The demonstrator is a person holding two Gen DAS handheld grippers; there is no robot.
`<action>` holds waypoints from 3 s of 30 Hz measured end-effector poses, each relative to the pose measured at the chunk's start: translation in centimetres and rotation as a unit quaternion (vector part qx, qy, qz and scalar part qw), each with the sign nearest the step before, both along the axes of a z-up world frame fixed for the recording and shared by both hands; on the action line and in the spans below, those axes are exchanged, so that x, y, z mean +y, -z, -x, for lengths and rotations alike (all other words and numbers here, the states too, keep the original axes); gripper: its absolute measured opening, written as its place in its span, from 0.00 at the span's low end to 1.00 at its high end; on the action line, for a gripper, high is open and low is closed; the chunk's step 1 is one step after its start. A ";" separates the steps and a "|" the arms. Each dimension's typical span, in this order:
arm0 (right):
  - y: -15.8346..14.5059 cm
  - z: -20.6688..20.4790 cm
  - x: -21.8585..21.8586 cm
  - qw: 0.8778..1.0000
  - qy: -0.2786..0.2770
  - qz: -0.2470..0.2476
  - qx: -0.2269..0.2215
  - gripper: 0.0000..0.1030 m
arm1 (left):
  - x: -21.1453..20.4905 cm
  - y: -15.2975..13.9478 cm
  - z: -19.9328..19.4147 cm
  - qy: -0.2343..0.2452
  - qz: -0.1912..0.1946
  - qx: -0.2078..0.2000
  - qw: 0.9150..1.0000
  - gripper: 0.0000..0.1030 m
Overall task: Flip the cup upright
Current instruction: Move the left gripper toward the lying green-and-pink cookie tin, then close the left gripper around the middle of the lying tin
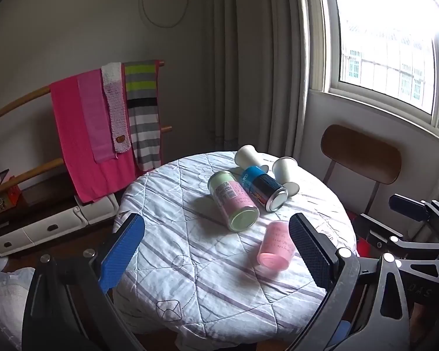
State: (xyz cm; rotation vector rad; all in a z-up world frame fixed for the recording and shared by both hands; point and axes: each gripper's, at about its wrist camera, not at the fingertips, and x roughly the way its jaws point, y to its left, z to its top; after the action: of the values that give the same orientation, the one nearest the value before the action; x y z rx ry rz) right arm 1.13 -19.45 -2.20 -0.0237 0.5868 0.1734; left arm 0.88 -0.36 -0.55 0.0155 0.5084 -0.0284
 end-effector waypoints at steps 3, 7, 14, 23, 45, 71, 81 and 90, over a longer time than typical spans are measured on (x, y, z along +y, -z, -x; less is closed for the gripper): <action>0.3 -0.6 -0.4 1.000 -0.001 -0.001 0.003 0.79 | -0.5 0.4 -0.9 0.002 -0.001 0.004 1.000 0.97; 0.9 -1.8 -1.2 1.000 -0.001 -0.004 0.011 0.79 | -1.2 0.8 -2.3 0.001 0.001 0.012 1.000 0.97; 2.3 -4.8 -2.8 0.999 -0.017 -0.013 0.028 0.79 | -2.5 2.5 -5.7 0.002 -0.004 0.049 0.999 0.97; 3.7 -12.2 -4.6 0.995 -0.075 -0.028 0.054 0.79 | -3.1 3.8 -13.1 -0.046 0.002 0.097 0.994 0.97; -4.7 -22.0 -3.4 0.963 -0.127 0.015 0.238 0.79 | -4.4 -5.2 -19.3 -0.138 0.017 0.267 0.954 0.97; 0.2 -27.9 -1.9 0.940 -0.067 0.060 0.330 0.79 | -3.1 9.0 -29.8 -0.090 0.017 0.447 0.890 0.96; 2.2 -29.2 -1.0 0.936 -0.051 0.062 0.343 0.79 | -2.4 13.6 -33.2 -0.075 0.034 0.481 0.873 0.95; 2.9 -29.3 -0.7 0.932 -0.037 0.061 0.356 0.79 | -1.9 14.4 -33.0 -0.035 0.060 0.507 0.859 0.71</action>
State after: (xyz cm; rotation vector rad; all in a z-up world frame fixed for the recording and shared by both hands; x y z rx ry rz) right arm 30.44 -20.13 -5.07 -0.1059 1.3235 0.2185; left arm 33.92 -2.28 -14.98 -0.1503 1.5700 0.0059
